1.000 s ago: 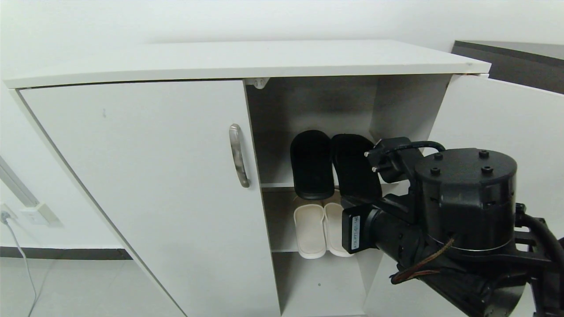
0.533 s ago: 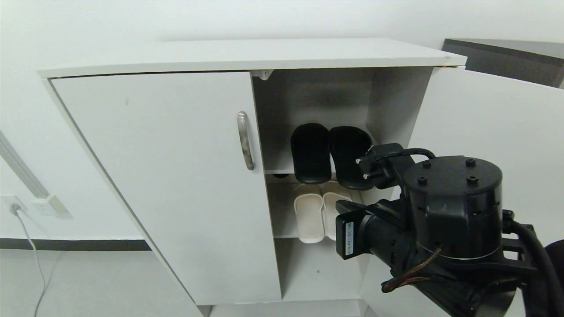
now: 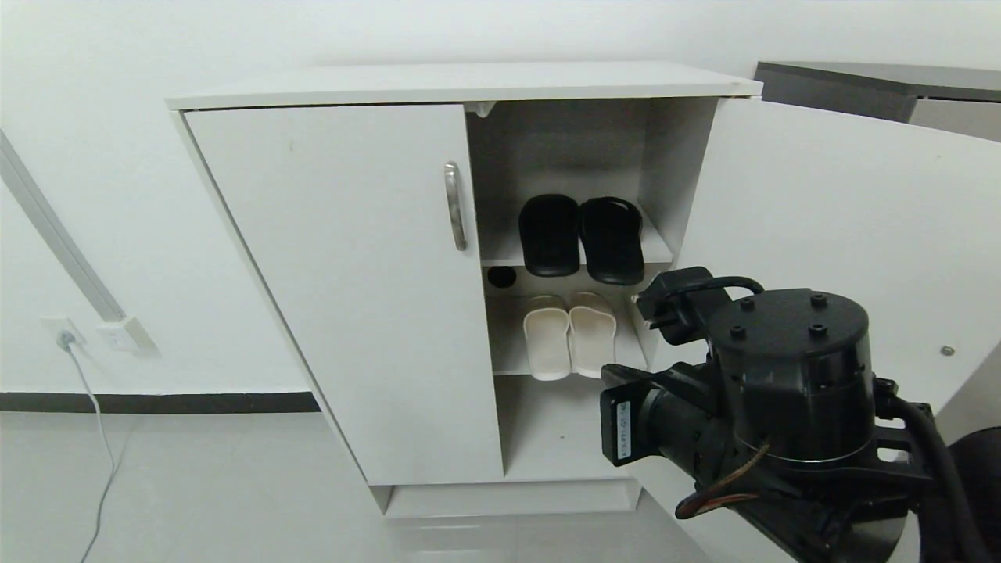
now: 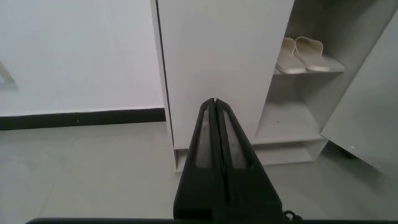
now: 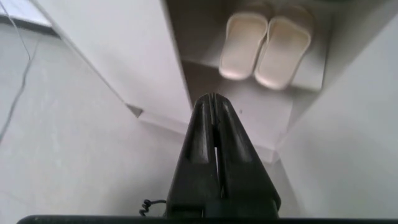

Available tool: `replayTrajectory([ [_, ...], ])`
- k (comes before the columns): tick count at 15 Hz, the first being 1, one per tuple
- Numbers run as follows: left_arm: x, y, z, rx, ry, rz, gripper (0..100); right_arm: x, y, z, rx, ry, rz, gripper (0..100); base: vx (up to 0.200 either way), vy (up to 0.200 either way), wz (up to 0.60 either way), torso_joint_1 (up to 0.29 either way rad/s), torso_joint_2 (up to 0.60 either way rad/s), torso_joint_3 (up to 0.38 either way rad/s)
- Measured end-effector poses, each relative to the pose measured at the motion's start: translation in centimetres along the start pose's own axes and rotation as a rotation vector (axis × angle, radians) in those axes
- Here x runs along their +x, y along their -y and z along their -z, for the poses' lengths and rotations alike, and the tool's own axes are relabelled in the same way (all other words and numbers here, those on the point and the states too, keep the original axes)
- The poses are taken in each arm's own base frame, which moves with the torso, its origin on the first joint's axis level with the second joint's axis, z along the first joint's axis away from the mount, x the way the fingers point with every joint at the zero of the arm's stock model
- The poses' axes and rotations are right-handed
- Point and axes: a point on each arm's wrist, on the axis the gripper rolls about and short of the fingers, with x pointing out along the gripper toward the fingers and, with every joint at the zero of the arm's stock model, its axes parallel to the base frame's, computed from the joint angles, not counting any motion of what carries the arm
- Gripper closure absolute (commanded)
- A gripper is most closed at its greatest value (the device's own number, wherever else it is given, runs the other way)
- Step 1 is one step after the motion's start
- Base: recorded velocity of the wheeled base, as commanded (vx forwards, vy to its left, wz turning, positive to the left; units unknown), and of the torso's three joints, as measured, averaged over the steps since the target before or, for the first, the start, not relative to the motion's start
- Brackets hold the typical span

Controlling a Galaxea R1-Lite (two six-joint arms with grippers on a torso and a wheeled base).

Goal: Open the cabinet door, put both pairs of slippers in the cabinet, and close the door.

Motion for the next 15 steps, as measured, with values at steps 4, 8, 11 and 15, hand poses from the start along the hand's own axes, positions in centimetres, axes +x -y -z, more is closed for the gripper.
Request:
replayTrajectory([
  [4,0.00,0.00,0.02,0.000,-0.001,0.000,100,0.11,0.10,0.46,-0.010,-0.014,0.006,100,-0.100,0.000,0.00,0.001,0.00,0.000],
  [8,0.00,0.00,0.01,0.000,-0.001,0.001,100,0.22,0.21,0.74,-0.016,-0.022,0.013,100,0.000,0.000,0.00,0.000,0.00,0.000],
  [11,0.00,0.00,0.03,0.000,-0.001,0.001,100,0.21,0.19,0.86,-0.018,-0.025,0.013,100,0.000,0.000,0.00,0.000,0.00,0.000],
  [15,0.00,0.00,0.02,0.000,-0.001,0.001,100,0.25,0.31,0.99,-0.021,-0.029,0.019,100,0.000,0.000,0.00,0.000,0.00,0.000],
])
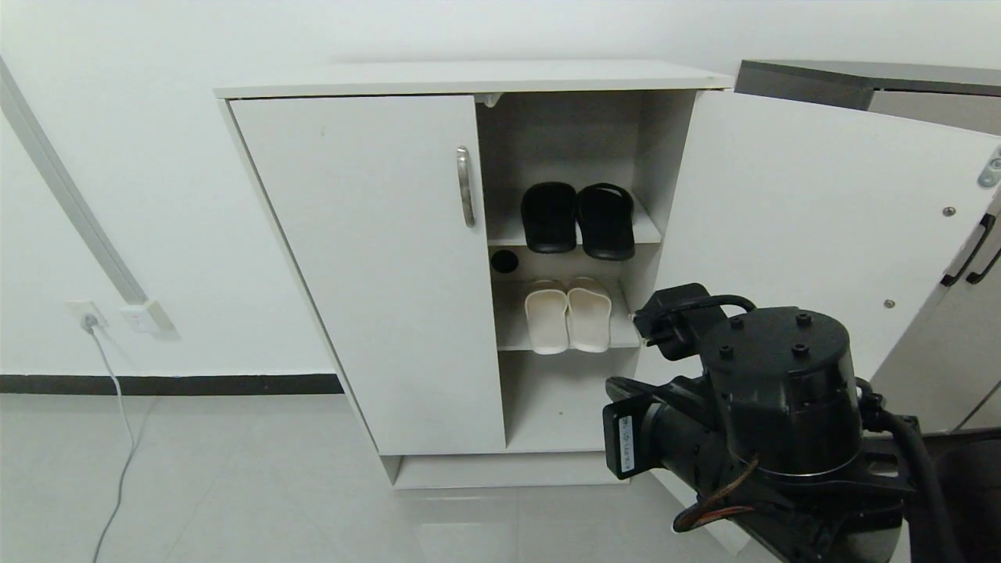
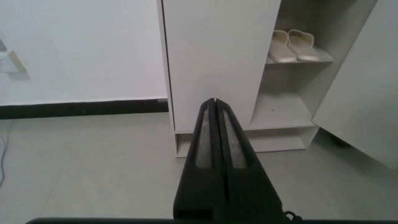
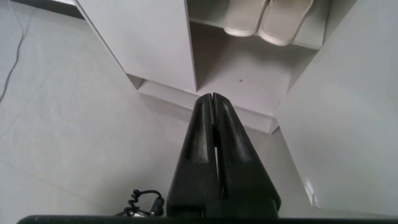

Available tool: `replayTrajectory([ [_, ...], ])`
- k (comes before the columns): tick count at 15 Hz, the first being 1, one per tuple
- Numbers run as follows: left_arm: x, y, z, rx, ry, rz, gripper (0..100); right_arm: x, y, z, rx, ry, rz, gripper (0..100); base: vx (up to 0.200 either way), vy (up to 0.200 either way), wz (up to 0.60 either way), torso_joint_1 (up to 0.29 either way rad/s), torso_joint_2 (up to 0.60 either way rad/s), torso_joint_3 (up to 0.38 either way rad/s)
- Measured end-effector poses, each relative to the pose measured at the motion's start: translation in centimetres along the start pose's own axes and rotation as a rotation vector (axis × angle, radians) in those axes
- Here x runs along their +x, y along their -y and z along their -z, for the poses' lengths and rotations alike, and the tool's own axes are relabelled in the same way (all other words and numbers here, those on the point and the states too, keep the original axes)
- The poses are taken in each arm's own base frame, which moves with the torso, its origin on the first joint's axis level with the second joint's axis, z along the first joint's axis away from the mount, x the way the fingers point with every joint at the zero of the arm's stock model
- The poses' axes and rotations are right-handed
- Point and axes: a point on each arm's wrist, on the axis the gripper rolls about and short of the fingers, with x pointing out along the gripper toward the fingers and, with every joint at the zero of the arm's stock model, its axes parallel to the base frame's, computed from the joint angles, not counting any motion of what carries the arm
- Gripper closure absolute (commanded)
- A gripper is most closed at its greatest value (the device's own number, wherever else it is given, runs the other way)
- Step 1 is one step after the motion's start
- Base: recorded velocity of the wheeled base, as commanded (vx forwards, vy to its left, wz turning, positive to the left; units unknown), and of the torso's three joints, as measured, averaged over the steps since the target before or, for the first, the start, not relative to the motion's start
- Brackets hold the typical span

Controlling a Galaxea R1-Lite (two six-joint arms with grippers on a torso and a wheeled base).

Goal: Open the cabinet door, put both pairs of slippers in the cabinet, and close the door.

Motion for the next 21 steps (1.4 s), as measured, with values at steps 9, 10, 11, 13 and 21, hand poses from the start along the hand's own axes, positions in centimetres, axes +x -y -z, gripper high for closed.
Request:
replayTrajectory([
  [9,0.00,0.00,0.01,0.000,-0.001,-0.001,100,0.43,0.27,0.01,0.003,0.000,0.016,100,0.000,0.000,0.00,0.008,-0.12,-0.160],
  [10,0.00,0.00,-0.01,0.000,0.000,0.000,100,0.48,0.30,0.00,0.004,0.002,0.019,100,0.000,0.000,0.00,0.046,-0.57,-0.378],
  [11,0.00,0.00,-0.03,0.000,0.001,-0.001,100,0.41,0.17,0.00,0.004,0.003,0.013,100,0.000,0.000,0.00,0.022,-0.53,-0.369],
  [13,0.00,0.00,-0.02,0.000,0.001,0.000,100,0.48,0.24,0.01,0.004,0.002,0.016,100,0.000,0.000,0.00,0.085,-0.48,-0.366],
  [21,0.00,0.00,-0.01,0.000,0.000,0.000,100,0.56,0.33,-0.04,0.004,0.003,0.021,100,0.000,0.000,0.00,0.135,-0.47,-0.340],
])
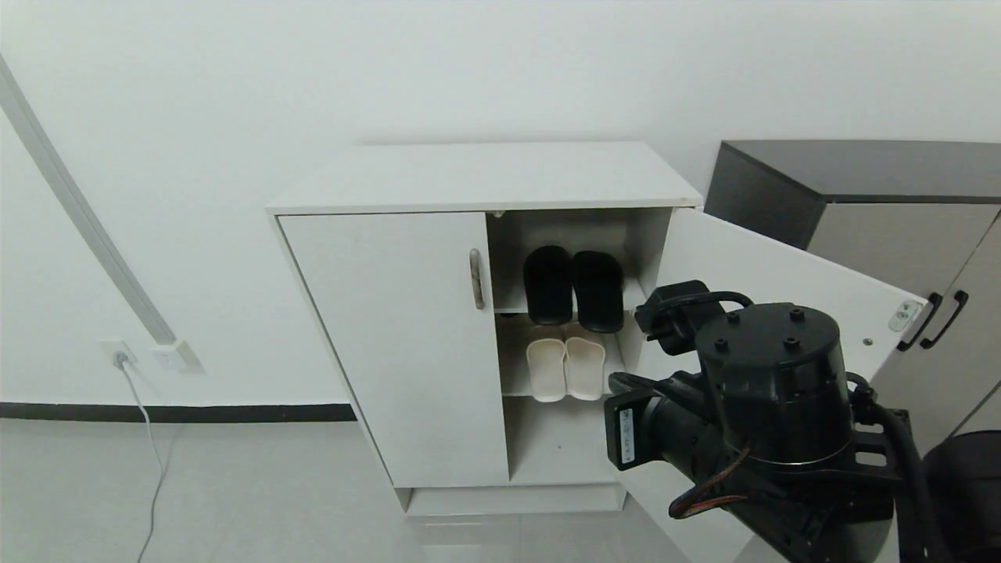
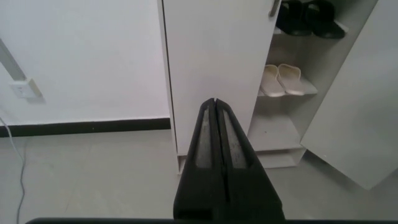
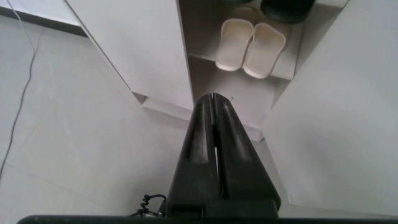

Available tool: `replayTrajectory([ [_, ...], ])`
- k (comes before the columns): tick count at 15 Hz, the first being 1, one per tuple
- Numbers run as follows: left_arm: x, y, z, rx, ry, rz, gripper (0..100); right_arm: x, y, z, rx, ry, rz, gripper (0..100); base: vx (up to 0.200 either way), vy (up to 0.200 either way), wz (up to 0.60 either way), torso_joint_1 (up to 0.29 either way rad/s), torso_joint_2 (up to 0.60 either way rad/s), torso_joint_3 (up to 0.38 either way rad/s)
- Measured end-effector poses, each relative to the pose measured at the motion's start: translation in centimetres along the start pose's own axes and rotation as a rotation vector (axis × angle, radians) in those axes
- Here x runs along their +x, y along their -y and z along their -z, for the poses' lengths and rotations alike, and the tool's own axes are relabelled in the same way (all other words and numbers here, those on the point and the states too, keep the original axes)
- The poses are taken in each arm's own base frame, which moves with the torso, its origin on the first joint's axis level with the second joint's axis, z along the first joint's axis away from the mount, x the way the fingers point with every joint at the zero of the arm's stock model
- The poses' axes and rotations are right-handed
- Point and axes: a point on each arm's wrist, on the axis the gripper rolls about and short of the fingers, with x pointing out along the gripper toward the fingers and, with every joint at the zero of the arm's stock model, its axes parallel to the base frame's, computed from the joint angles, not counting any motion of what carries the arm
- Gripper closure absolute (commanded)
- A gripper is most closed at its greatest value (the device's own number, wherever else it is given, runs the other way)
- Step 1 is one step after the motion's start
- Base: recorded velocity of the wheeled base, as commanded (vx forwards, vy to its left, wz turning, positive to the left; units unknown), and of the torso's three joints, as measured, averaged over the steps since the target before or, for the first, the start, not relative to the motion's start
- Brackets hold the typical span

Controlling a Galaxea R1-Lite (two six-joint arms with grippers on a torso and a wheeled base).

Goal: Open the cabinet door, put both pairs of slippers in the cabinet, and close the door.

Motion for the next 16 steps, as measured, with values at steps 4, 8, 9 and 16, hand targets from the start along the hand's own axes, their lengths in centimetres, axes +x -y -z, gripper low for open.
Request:
replayTrajectory([
  [4,0.00,0.00,0.00,0.000,0.000,0.000,100,0.02,0.04,0.02,-0.001,-0.001,0.001,100,0.000,0.000,0.00,0.177,-0.49,-0.323],
  [8,0.00,0.00,0.00,0.000,0.000,-0.001,100,0.03,0.06,0.04,0.000,-0.001,0.002,100,0.000,0.000,0.00,0.205,-0.52,-0.320],
  [9,0.00,0.00,0.00,0.000,0.000,-0.001,100,0.06,0.12,0.03,0.000,-0.001,0.004,100,0.000,0.000,0.00,0.227,-0.54,-0.325],
  [16,0.00,0.00,0.00,0.000,0.000,-0.001,100,0.09,0.18,0.04,-0.003,-0.002,0.007,100,0.000,0.000,0.00,0.246,-0.57,-0.323],
])
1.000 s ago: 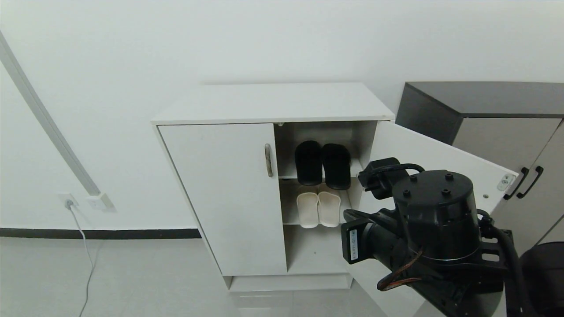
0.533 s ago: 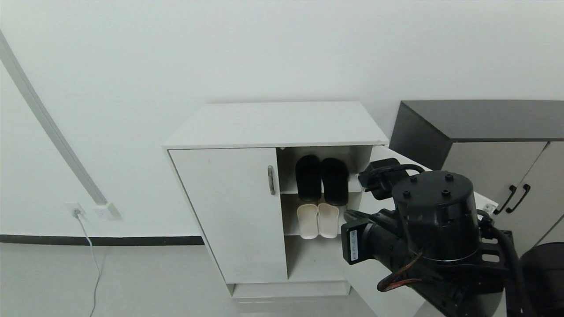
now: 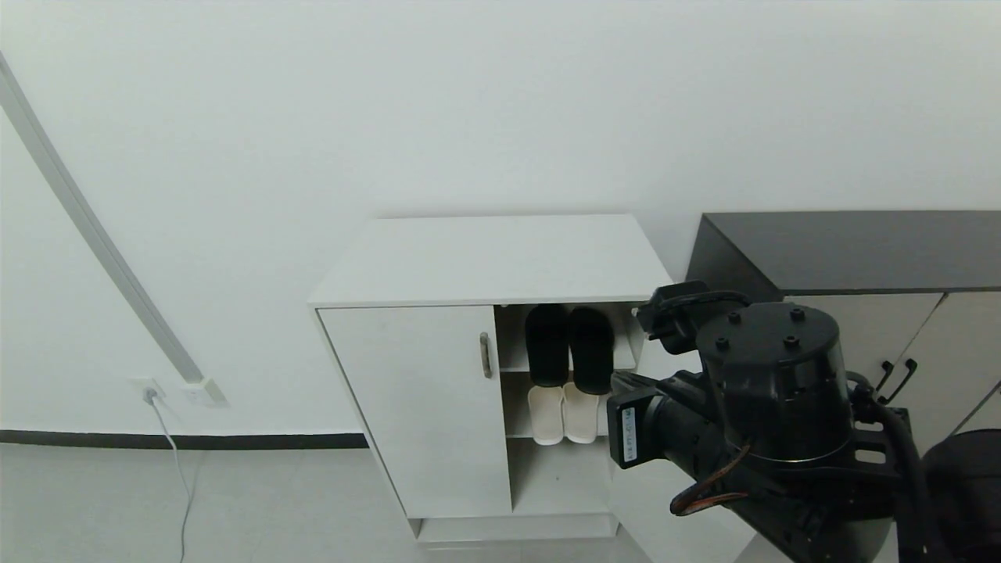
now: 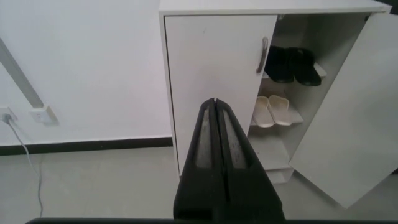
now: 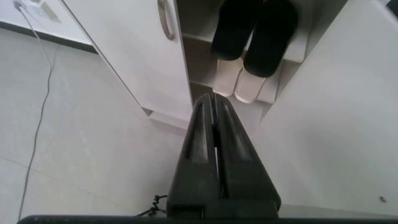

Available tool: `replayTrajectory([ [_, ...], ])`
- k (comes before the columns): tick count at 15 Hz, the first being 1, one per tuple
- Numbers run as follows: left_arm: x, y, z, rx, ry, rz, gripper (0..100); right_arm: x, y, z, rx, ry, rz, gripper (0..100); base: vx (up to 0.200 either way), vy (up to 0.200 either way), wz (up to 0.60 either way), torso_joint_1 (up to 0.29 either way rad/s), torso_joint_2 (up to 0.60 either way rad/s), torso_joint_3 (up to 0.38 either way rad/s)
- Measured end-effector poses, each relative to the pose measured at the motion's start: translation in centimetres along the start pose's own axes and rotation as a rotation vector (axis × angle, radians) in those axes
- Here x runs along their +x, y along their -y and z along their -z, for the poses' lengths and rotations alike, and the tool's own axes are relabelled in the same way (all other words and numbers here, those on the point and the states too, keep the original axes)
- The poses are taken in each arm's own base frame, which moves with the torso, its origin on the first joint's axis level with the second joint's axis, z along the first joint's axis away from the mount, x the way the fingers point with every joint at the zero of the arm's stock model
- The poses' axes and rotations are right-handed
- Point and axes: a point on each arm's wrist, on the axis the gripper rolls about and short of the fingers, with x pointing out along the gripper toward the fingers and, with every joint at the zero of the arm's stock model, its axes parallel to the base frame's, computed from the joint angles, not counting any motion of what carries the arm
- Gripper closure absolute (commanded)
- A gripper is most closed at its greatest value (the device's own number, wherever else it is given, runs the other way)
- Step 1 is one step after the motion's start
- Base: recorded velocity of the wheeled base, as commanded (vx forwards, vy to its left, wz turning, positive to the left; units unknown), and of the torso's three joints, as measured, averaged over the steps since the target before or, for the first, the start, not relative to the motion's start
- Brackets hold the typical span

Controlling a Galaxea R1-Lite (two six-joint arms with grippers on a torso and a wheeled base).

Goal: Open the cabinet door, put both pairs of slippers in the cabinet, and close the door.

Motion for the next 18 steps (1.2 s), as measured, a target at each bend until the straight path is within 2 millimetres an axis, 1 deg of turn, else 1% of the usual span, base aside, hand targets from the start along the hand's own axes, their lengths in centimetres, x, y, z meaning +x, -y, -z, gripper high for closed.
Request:
replayTrajectory([
  [6,0.0,0.0,0.0,0.000,0.000,0.000,100,0.1,0.1,0.0,-0.002,0.000,0.005,100,0.000,0.000,0.00,0.207,-0.46,-0.256],
  [11,0.0,0.0,0.0,0.000,0.000,0.001,100,0.3,0.5,0.2,-0.015,0.005,0.017,100,0.000,0.000,0.00,0.021,-0.05,-0.024],
  [17,0.0,0.0,0.0,0.000,0.000,0.000,100,0.7,1.0,0.2,-0.013,0.000,0.037,100,0.000,0.000,-0.60,0.006,0.00,-0.001],
  [18,0.0,0.0,0.0,0.000,0.000,0.000,100,0.8,1.1,0.2,-0.009,0.003,0.041,100,0.000,0.000,0.00,0.000,0.00,0.000],
])
